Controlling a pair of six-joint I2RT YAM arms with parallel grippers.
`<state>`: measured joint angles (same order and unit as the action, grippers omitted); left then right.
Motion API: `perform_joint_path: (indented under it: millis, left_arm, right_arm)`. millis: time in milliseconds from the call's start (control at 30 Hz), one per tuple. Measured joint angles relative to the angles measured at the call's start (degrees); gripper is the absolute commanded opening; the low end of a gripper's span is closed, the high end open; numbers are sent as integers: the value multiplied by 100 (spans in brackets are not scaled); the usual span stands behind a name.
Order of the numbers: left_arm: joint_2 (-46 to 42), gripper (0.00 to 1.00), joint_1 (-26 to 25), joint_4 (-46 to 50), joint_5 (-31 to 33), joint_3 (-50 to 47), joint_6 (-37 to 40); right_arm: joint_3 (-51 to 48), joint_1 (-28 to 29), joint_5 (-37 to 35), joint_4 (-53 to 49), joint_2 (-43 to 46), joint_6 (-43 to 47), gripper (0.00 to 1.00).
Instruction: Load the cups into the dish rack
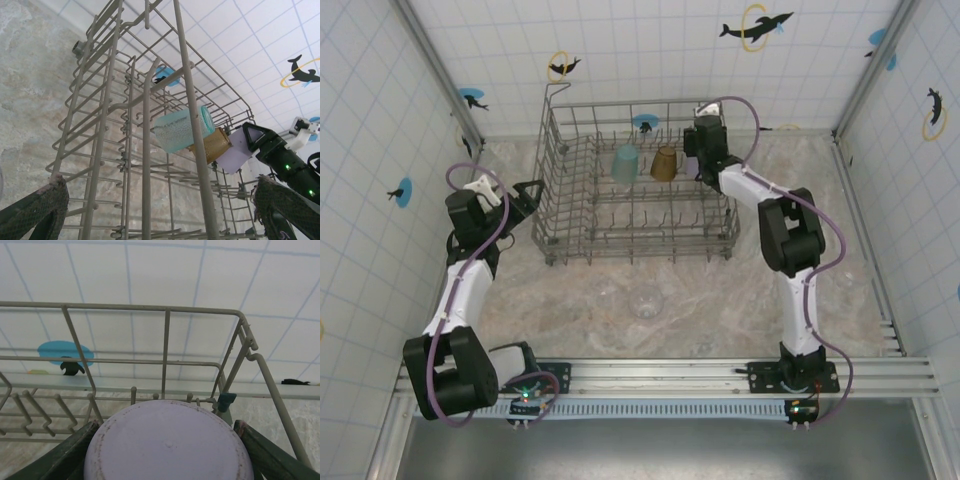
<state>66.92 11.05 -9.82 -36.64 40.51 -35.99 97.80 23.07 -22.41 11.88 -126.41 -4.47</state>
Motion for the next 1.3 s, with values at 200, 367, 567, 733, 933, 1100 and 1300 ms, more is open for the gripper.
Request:
perform_joint_path:
  millis: [200,367,567,733,933,1100,1300]
  left_arm:
    - [-15,97,103,39,42,0,11]
    - [-48,97,289,55,151,0,11]
    - [-50,97,442,144,238,2,11]
    - [-81,97,483,304,435,2,17]
    - [-92,97,516,562,723,13,33]
    - [-92,97,542,743,999,31,149]
    - [-92,97,542,898,1241,83,170]
  right_arm:
    - [127,-17,-39,35,-116,44,36]
    - [-868,63,-52,702,341,-26,49]
    - [-1290,103,-24,769,654,-177,64]
    - [-1290,103,116,549,726,-330,83]
    - [-1290,166,424,68,876,-527,100]
    - [-1346,129,590,-173,1147,-658,100]
    - [-1458,81,649,-232,1606,-710,100]
